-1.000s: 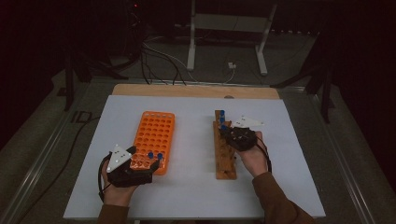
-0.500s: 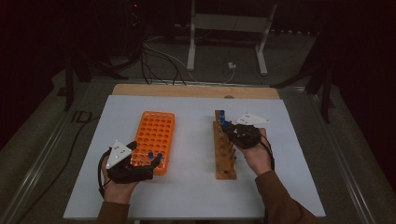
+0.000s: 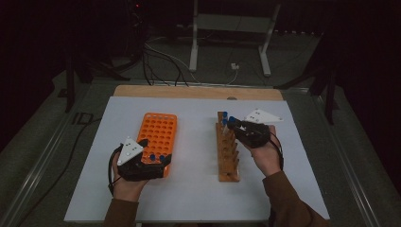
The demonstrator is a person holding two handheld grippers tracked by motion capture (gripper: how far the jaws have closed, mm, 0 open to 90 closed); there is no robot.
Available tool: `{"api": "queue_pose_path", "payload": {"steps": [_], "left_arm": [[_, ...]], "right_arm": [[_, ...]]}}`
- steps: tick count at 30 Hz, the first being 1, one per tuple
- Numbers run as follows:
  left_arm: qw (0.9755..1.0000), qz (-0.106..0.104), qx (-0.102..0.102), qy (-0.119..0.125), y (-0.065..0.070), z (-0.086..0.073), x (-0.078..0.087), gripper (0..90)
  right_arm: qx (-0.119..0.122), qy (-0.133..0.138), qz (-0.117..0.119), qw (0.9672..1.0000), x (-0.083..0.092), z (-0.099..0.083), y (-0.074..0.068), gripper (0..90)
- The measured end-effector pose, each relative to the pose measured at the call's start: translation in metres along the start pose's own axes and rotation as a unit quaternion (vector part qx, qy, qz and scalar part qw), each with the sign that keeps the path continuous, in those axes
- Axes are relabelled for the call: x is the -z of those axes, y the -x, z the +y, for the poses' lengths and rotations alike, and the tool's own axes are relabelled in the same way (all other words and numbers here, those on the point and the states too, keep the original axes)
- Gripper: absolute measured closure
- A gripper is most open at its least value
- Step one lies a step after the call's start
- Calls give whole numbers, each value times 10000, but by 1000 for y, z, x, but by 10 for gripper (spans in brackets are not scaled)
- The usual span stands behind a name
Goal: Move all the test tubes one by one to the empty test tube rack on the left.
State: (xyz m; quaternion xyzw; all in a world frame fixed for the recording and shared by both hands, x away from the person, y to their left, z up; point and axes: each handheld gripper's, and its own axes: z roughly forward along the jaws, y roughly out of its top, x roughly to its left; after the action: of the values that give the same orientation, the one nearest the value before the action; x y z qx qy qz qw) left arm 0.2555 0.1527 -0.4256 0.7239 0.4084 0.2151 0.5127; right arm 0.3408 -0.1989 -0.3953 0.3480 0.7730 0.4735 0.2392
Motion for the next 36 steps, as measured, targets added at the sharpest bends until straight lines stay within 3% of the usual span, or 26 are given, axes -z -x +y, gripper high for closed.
{"api": "queue_pose_path", "payload": {"steps": [12, 26, 30, 36], "left_arm": [[9996, -156, -218, 100, 24, 15, -21, 48], [9973, -309, -666, -92, 62, 18, -53, 76], [9965, -295, -772, -152, 69, 17, -59, 176], [9950, -376, -904, -194, 73, 16, -64, 503]], "right_arm": [[-38, -37, 531, 9986, -1, 1, -16, 775], [-31, -67, 1303, 9914, -2, -1, -49, 774], [4, -77, 1444, 9895, -2, 1, -57, 774], [49, -76, 1633, 9865, -3, 5, -66, 773]]}}
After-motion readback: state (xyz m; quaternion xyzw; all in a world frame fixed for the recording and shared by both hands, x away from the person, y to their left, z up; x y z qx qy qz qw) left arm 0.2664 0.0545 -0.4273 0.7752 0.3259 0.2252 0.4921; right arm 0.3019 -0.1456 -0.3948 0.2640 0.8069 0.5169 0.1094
